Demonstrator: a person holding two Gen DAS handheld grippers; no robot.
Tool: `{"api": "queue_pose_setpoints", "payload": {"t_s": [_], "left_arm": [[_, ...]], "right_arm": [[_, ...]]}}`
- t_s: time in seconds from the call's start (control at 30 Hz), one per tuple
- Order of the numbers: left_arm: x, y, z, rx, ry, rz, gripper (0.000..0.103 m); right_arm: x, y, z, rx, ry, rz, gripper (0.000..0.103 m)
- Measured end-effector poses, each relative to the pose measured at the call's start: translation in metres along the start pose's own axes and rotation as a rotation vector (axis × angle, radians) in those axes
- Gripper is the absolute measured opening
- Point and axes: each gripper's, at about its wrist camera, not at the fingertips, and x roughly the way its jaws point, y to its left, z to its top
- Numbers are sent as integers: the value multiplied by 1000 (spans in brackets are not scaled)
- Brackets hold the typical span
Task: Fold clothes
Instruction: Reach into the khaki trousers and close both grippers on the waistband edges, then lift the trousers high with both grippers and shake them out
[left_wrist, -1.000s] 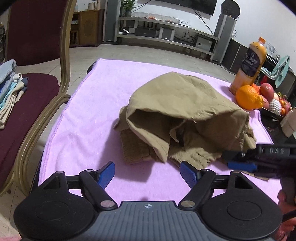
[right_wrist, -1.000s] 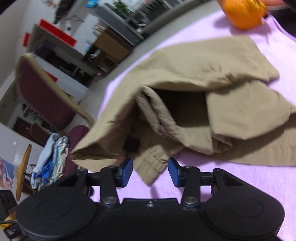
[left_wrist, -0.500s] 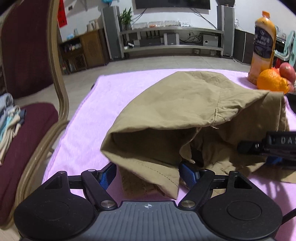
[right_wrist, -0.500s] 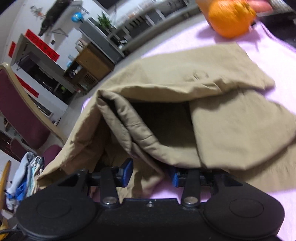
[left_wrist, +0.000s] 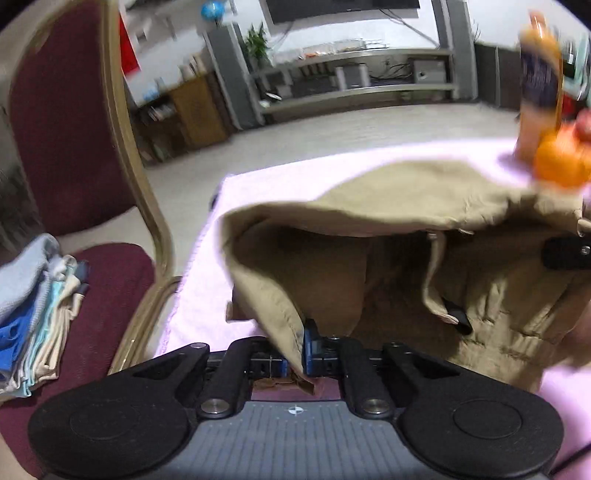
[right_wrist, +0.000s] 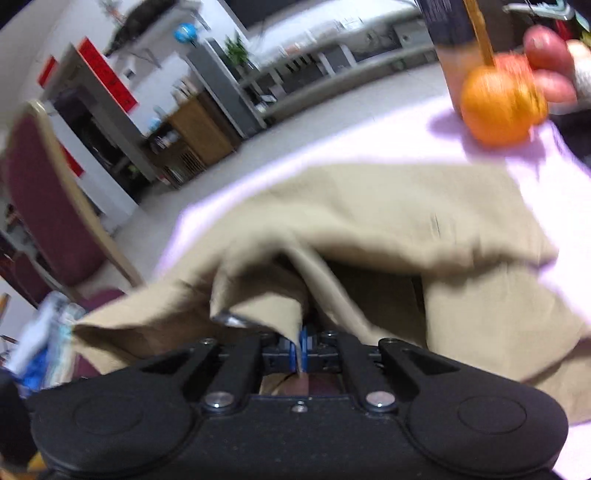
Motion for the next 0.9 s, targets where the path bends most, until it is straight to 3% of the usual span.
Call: {"api": "queue_pose_setpoints", "payload": {"t_s": [0.2,0.3,0.37,0.53,0.67,0.73,0.8,0.9], "left_arm": [[-75,72,46,-219,62,-404,7],[-111,101,51,-338,59,-574,7],[-133,112,49,-409,48,-682,7],[-157,139,26,-735,11,-1002,6],[-173,142,13,-924,6,-1170,1],[-188,137,11,-949,-25,-1250,1],[-203,117,14,-861,-24,-1172,1],[-186,76,16,-735,136,-1112,1]], "right_arm": [[-112,9,50,80,-96,72,3],[-166,13,68,85,-142,97,3],[-207,14,77,79,-193,117,3],[-291,10,109,133,-349,212,3],[-330,-9,129,236,-444,294,3],[-344,-15,134,260,-477,317,3],[-349,-8,140,237,-504,306,3],[-344,15,157,149,-506,248,3]]}}
